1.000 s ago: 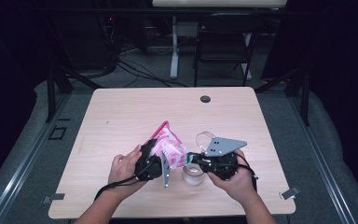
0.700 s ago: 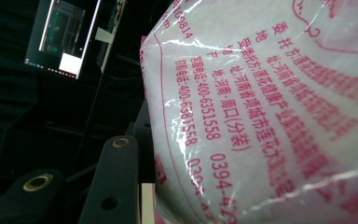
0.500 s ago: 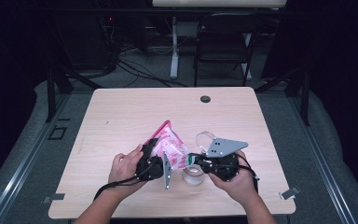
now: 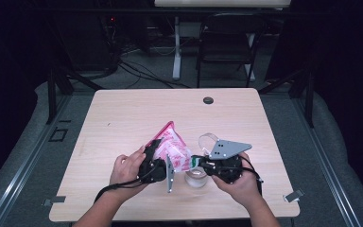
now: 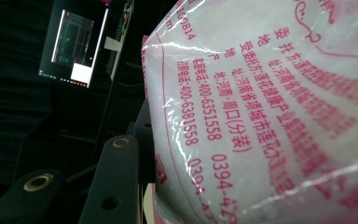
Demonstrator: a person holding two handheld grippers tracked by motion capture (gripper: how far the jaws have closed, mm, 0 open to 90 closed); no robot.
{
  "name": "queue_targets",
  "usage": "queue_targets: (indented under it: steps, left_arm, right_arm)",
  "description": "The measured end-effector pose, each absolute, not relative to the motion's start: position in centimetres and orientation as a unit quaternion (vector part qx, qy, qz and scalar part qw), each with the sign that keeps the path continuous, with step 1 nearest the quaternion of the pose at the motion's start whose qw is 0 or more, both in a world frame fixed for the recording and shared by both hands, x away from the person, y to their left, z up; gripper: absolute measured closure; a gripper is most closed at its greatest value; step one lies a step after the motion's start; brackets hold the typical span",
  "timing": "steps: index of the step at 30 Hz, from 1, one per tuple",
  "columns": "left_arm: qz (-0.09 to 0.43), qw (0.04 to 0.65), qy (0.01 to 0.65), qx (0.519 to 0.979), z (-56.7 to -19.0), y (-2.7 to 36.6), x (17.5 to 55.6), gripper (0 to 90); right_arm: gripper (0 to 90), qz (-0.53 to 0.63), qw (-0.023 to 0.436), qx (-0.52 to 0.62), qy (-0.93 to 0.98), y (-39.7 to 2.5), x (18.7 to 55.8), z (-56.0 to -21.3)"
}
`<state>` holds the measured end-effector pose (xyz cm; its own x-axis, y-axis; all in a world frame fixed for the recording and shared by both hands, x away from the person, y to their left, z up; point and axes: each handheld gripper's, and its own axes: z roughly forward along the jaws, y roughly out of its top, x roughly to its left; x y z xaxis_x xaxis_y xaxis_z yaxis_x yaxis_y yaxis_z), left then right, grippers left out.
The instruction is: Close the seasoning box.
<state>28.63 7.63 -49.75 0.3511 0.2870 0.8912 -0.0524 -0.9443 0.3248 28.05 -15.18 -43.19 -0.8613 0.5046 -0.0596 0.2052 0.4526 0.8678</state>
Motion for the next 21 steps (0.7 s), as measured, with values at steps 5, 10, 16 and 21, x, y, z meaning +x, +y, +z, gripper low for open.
queue_targets:
  steps: [5, 10, 16, 21]
  left_arm:
    - [0.565, 0.150, 0.072, 0.808, -49.70, 7.64, 28.61, 61.4]
    - [0.566, 0.147, 0.068, 0.808, -49.60, 7.63, 28.58, 61.5]
    - [0.566, 0.146, 0.068, 0.808, -49.37, 7.71, 28.62, 61.5]
    - [0.571, 0.146, 0.064, 0.806, -49.22, 7.77, 28.63, 61.6]
  right_arm:
    - [88.2, 0.478, 0.155, 0.212, 0.838, -15.21, 28.10, -43.24]
    - [88.2, 0.477, 0.156, 0.213, 0.838, -15.21, 28.09, -43.26]
    - [88.2, 0.477, 0.155, 0.213, 0.838, -15.25, 28.20, -43.40]
    - [88.4, 0.475, 0.154, 0.214, 0.839, -15.21, 28.26, -43.54]
